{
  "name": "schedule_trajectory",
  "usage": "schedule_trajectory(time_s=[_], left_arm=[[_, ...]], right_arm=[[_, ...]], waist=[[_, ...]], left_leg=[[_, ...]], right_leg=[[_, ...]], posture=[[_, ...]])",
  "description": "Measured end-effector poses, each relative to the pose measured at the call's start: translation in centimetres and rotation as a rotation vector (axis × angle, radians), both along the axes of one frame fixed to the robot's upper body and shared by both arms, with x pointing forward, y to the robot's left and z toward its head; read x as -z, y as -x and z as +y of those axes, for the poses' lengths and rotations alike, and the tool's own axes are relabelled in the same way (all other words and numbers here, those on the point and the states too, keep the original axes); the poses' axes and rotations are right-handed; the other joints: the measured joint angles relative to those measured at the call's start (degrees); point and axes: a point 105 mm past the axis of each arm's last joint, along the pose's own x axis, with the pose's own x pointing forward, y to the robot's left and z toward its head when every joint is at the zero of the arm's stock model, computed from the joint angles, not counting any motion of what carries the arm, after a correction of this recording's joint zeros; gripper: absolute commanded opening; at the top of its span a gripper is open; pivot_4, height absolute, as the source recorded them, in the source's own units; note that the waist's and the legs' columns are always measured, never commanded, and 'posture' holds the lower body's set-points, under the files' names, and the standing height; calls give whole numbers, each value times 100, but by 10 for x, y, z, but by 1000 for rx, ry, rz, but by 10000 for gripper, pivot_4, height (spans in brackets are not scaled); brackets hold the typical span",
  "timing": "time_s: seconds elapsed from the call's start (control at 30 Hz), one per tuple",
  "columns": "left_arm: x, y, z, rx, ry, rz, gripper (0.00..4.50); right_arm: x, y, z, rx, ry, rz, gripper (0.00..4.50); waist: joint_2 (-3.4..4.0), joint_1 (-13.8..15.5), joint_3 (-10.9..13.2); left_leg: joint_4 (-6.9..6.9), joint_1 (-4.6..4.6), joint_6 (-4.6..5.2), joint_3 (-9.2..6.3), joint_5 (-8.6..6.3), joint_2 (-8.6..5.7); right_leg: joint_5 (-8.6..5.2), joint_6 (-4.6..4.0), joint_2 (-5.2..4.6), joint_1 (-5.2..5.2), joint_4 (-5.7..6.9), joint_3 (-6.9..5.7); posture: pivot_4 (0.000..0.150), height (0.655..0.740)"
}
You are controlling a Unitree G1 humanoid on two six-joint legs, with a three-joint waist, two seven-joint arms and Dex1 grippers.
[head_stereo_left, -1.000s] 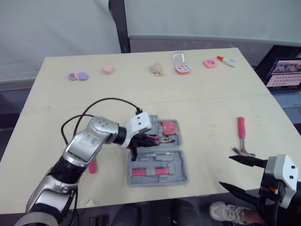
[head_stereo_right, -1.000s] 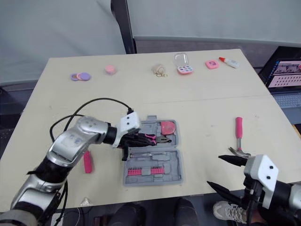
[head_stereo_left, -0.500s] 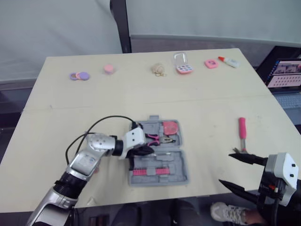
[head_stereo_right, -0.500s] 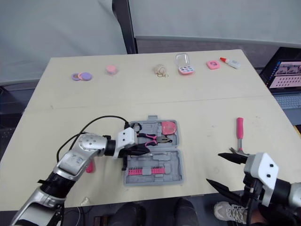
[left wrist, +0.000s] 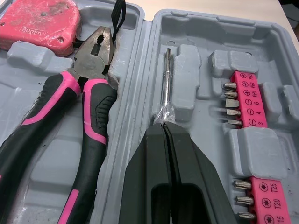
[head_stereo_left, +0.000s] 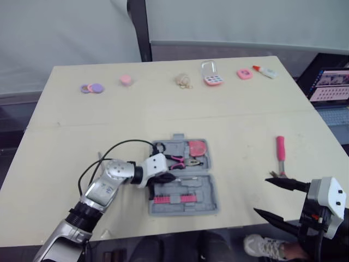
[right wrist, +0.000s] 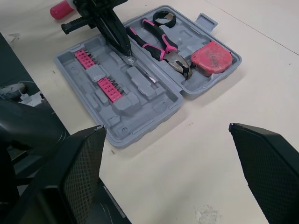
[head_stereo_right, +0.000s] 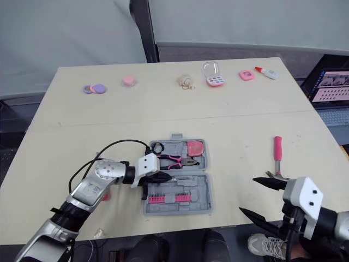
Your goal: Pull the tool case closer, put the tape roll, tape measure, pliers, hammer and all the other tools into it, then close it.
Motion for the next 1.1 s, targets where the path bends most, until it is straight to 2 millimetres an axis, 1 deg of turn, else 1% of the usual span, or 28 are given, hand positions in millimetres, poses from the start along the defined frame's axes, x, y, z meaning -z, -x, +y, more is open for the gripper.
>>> schedule_trajectory(time_s=[0.5,0.8,1.1], left_arm=[[7,3,1,-11,-9,-9,550],[11,2,-1,-21,-5,11,550],[17,2,-4,-21,-11,27,550]], right_arm=[[2,1,-1,9,-1,16,45000],[1,0,-2,12,0,16,45000],[1,1,-3,18,2,20,45000]], waist=[[4,0,-20],[29,14,-71],[46,96,-98]], left_leg=[[-2,4,0,0,0,0],[-2,7,2,-2,-1,-1],[-2,12,3,-1,-2,-3]], right_leg=[[0,0,0,3,-1,0],[0,0,-1,9,-6,0],[0,1,-2,14,-8,1]], posture=[[1500,7400],[1500,7400],[1500,7400]])
